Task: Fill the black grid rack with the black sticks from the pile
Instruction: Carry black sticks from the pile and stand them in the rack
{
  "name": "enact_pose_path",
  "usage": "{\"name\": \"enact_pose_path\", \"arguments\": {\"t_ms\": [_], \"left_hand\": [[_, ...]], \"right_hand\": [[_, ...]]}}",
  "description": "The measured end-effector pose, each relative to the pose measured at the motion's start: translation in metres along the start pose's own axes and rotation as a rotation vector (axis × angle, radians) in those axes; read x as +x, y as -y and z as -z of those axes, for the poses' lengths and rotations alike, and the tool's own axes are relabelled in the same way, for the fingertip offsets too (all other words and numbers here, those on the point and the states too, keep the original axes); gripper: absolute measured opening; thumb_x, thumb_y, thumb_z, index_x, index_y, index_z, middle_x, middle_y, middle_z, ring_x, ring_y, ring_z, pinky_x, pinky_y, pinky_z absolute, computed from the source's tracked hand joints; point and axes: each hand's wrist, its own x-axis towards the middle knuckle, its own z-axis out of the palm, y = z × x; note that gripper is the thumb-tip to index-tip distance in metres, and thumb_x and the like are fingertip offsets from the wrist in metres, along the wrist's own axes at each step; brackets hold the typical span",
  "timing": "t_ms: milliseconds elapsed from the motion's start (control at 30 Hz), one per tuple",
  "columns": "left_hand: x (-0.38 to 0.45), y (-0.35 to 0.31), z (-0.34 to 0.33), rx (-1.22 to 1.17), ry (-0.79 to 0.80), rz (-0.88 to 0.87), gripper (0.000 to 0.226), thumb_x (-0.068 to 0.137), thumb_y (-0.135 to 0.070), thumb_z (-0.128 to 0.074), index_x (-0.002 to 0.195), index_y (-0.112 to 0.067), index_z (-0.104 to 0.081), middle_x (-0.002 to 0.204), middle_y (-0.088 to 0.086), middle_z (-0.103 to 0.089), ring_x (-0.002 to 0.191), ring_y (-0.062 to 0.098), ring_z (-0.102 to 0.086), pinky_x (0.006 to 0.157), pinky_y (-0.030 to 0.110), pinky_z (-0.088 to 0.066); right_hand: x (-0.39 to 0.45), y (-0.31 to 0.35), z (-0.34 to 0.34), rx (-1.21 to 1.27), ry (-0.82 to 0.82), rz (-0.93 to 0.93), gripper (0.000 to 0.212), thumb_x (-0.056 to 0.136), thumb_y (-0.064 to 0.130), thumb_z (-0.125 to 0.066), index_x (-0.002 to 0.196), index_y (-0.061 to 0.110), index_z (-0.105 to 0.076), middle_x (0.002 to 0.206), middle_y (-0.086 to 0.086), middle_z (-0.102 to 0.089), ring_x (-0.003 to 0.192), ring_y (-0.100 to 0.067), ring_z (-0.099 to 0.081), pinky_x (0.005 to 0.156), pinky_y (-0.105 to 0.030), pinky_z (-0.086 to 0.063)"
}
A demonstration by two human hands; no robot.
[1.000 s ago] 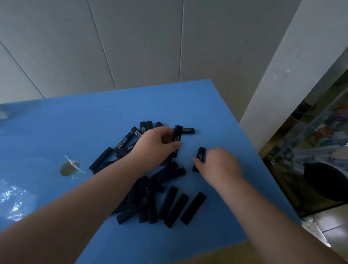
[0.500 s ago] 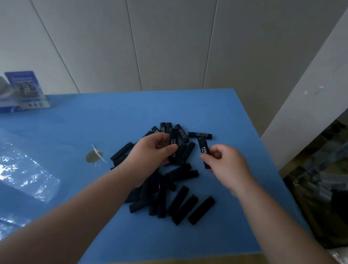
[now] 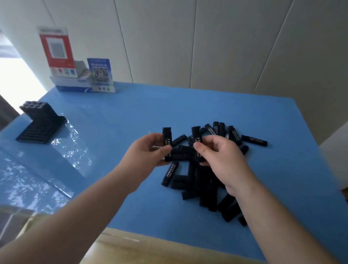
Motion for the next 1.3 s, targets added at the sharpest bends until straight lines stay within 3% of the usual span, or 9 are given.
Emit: {"name": "enact_pose_path", "arguments": {"t_ms": [67,333,567,700,933,1167,1300], "left_hand": [[-0.01,0.0,0.03,0.004,-0.018,-0.02,0.018,0.095,-0.004,-0.061,0.109,-0.012,-0.068,0.09,-0.001,-0.074,0.084,0.013,-0.071,0.082,0.032,-0.059],[-0.056,0.006,0.165,-0.028,-0.082,-0.041,0.018,0.095,-0.004,-0.061,0.109,-0.013,-0.068,0.091,0.002,-0.076,0.088,0.018,-0.073,0.085,0.035,-0.058],[-0.091,0.015,0.28,0.009,-0.117,-0.068,0.016,0.091,-0.002,-0.066,0.104,-0.01,-0.071,0.097,0.008,-0.076,0.092,0.024,-0.073,0.081,0.03,-0.059],[-0.1,0.025,0.335,0.03,-0.144,-0.065,0.014,0.09,-0.005,-0.069,0.103,-0.01,-0.071,0.095,0.008,-0.076,0.09,0.025,-0.073,0.085,0.036,-0.058],[-0.088,0.035,0.387,0.04,-0.199,-0.043,0.012,0.092,-0.007,-0.067,0.102,-0.012,-0.071,0.093,0.003,-0.077,0.089,0.021,-0.074,0.084,0.031,-0.058],[-0.043,0.032,0.432,0.077,-0.258,-0.014,0.013,0.091,-0.011,-0.069,0.104,-0.01,-0.069,0.1,0.012,-0.074,0.093,0.024,-0.073,0.091,0.039,-0.058],[-0.018,0.028,0.458,0.163,-0.282,-0.014,0.013,0.093,-0.012,-0.067,0.105,-0.016,-0.07,0.099,0.004,-0.075,0.094,0.02,-0.072,0.091,0.041,-0.057]], "right_hand": [[-0.002,0.009,-0.029,-0.015,0.055,0.005,0.007,0.094,0.024,-0.069,0.1,0.022,-0.071,0.094,0.004,-0.075,0.085,-0.006,-0.071,0.073,-0.024,-0.059],[-0.027,0.044,-0.161,-0.037,0.164,-0.013,0.008,0.096,0.022,-0.066,0.101,0.016,-0.069,0.101,-0.004,-0.074,0.091,-0.018,-0.073,0.08,-0.035,-0.062],[-0.043,0.06,-0.276,-0.066,0.181,-0.006,0.007,0.094,0.024,-0.069,0.098,0.018,-0.071,0.098,-0.002,-0.073,0.09,-0.016,-0.073,0.078,-0.035,-0.063],[-0.049,0.06,-0.328,-0.07,0.172,-0.022,0.006,0.093,0.022,-0.07,0.097,0.016,-0.071,0.098,-0.005,-0.071,0.087,-0.017,-0.073,0.078,-0.034,-0.063],[-0.036,0.062,-0.383,-0.097,0.206,0.001,0.004,0.094,0.019,-0.069,0.097,0.019,-0.071,0.095,0.0,-0.073,0.086,-0.014,-0.073,0.078,-0.03,-0.062],[0.019,0.071,-0.427,-0.115,0.231,0.084,0.006,0.089,0.025,-0.074,0.092,0.028,-0.073,0.087,0.01,-0.074,0.085,-0.012,-0.072,0.088,-0.043,-0.059],[0.05,0.078,-0.45,-0.165,0.274,0.117,0.009,0.088,0.026,-0.076,0.096,0.028,-0.071,0.09,0.011,-0.074,0.086,-0.008,-0.069,0.089,-0.043,-0.057]]}}
